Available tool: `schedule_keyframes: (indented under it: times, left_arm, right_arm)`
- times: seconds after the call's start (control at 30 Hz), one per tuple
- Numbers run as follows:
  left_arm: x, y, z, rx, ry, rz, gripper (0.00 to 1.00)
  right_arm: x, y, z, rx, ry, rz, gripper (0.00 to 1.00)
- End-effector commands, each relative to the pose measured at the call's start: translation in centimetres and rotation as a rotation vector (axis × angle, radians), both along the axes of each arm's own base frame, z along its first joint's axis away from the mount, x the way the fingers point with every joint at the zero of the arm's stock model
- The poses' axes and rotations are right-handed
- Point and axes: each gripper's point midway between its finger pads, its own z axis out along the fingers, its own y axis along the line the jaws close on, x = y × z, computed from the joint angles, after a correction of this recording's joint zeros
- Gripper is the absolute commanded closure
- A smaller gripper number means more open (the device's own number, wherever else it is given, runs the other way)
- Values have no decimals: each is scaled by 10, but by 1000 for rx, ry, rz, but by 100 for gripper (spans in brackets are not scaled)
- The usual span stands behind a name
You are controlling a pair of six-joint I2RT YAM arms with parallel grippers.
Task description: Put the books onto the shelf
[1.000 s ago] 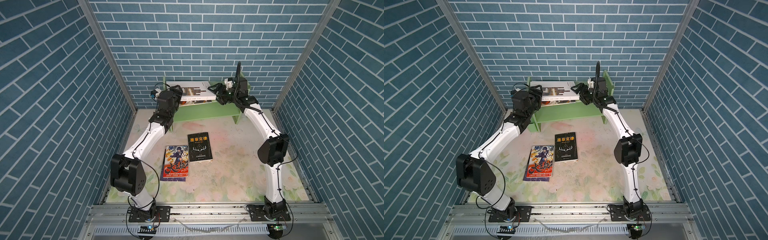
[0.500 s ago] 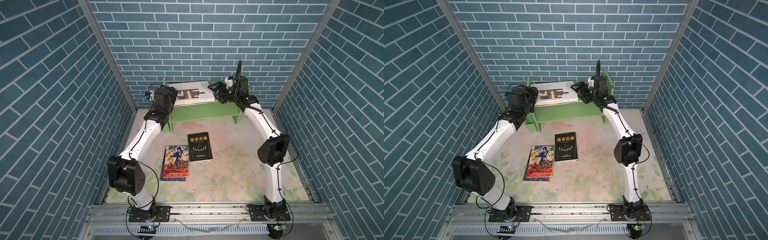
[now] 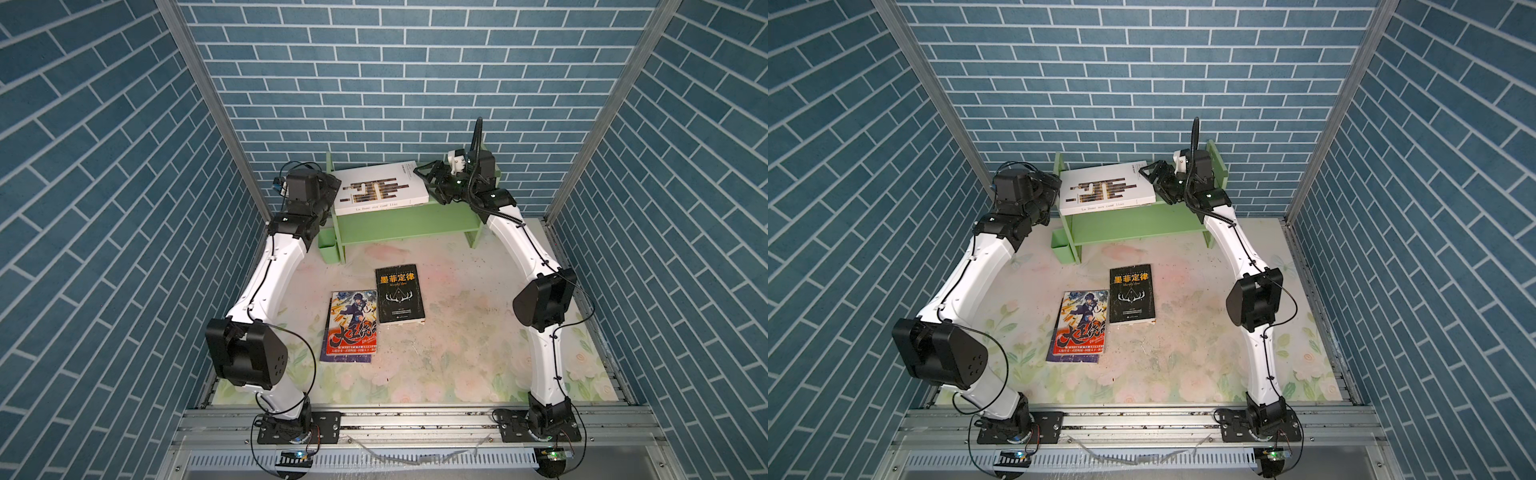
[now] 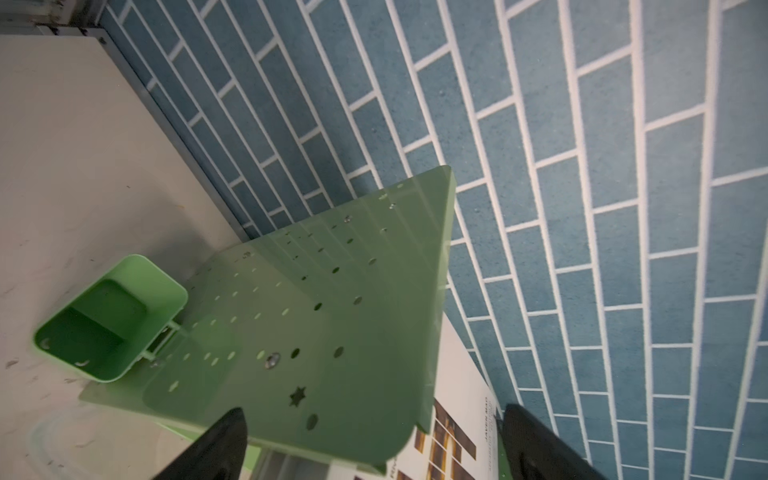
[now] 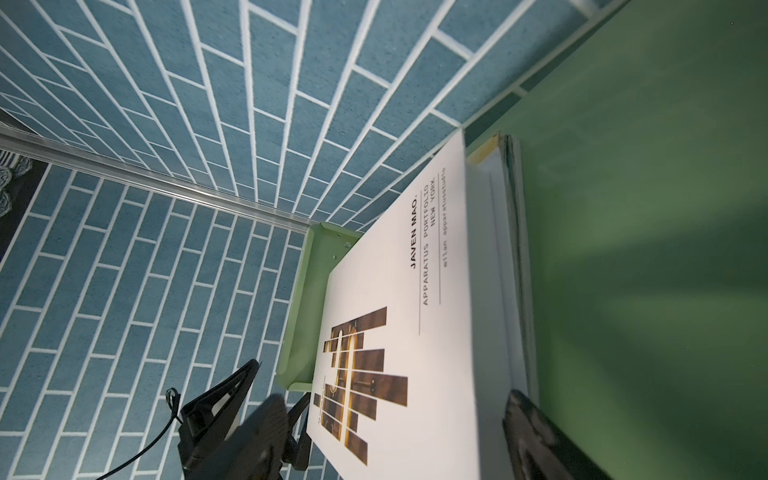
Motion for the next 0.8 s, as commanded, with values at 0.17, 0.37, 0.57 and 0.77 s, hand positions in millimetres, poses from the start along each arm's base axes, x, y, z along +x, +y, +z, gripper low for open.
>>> schedule_keyframes:
  times: [0.17, 0.37, 0.57, 0.77]
  left_arm:
    - [-24, -2, 36, 173, -88, -156, 3]
    - [-41, -21, 15, 321, -23, -383, 4]
    - [-80, -29, -26, 403, 86, -530, 3]
    - [-104, -27, -46, 391, 110, -529, 3]
  right_arm:
    - [1, 4, 0, -1, -11, 3, 18]
    - [-2, -1, 3, -32, -28, -14, 18]
    - [-4, -7, 0, -84, -40, -30, 18]
    - [-11, -15, 13, -120, -74, -49, 18]
